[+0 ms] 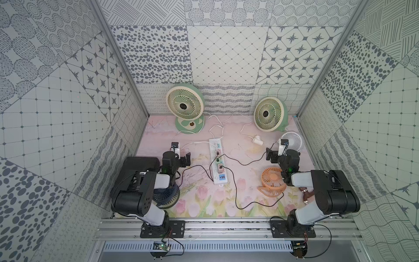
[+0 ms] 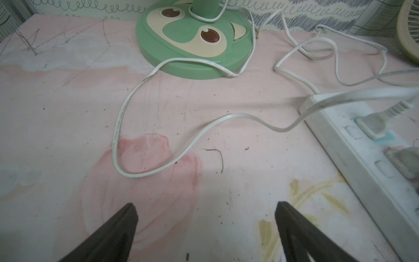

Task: Unplug the desk fan from the power strip
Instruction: Remove the plug from the socket.

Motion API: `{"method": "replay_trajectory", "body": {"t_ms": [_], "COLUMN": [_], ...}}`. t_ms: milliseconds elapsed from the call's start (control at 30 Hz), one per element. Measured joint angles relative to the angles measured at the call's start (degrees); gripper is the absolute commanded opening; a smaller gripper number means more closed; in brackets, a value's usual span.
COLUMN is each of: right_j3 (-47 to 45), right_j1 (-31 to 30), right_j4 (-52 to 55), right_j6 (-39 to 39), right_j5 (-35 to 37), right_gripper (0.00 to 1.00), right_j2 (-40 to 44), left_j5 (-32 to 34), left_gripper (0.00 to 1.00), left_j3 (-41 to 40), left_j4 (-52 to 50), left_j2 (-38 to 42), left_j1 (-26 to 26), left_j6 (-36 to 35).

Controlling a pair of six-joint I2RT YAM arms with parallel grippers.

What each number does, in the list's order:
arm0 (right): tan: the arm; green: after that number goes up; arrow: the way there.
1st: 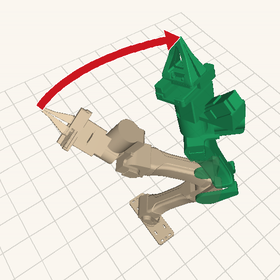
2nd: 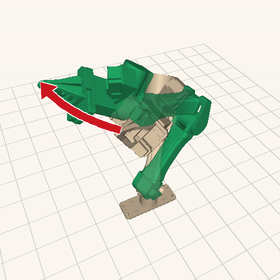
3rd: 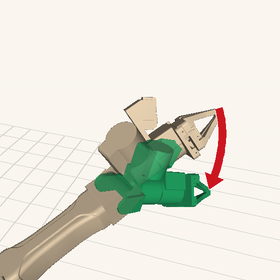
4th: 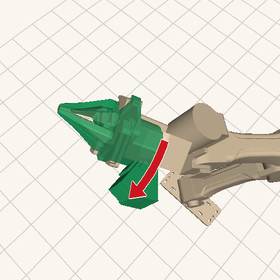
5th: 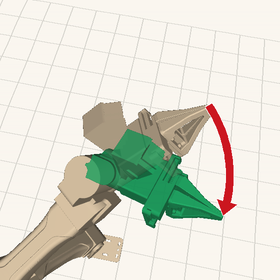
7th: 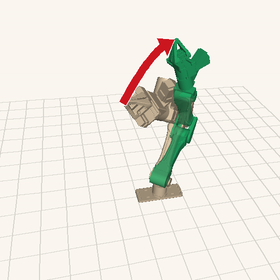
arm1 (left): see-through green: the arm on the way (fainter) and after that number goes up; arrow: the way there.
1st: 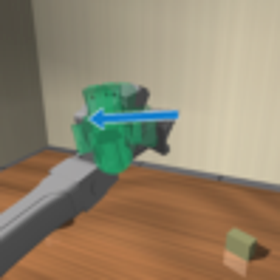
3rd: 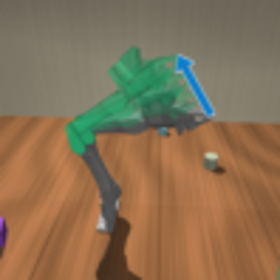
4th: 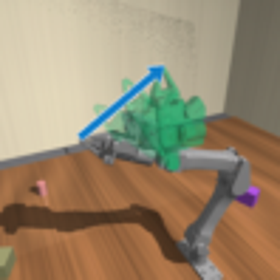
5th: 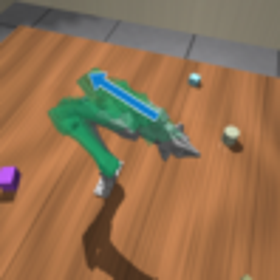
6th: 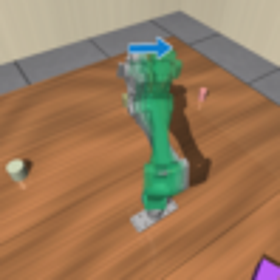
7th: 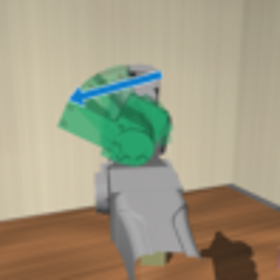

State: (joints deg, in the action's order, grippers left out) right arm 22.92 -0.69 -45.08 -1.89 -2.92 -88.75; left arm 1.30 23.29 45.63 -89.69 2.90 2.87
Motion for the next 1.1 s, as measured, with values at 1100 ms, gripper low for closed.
{"method": "replay_trajectory", "body": {"t_ms": [1100], "right_j3": [0.04], "right_j1": [-0.15], "right_j4": [4.50], "right_j6": [0.04], "right_j5": [1.07], "right_gripper": [0.97], "right_j2": [3.48], "left_j5": [0.26], "left_gripper": [0.99], "left_j3": [0.00], "left_j4": [-0.57], "left_j2": [1.64], "left_j1": [-0.09], "left_j6": [0.13]}}
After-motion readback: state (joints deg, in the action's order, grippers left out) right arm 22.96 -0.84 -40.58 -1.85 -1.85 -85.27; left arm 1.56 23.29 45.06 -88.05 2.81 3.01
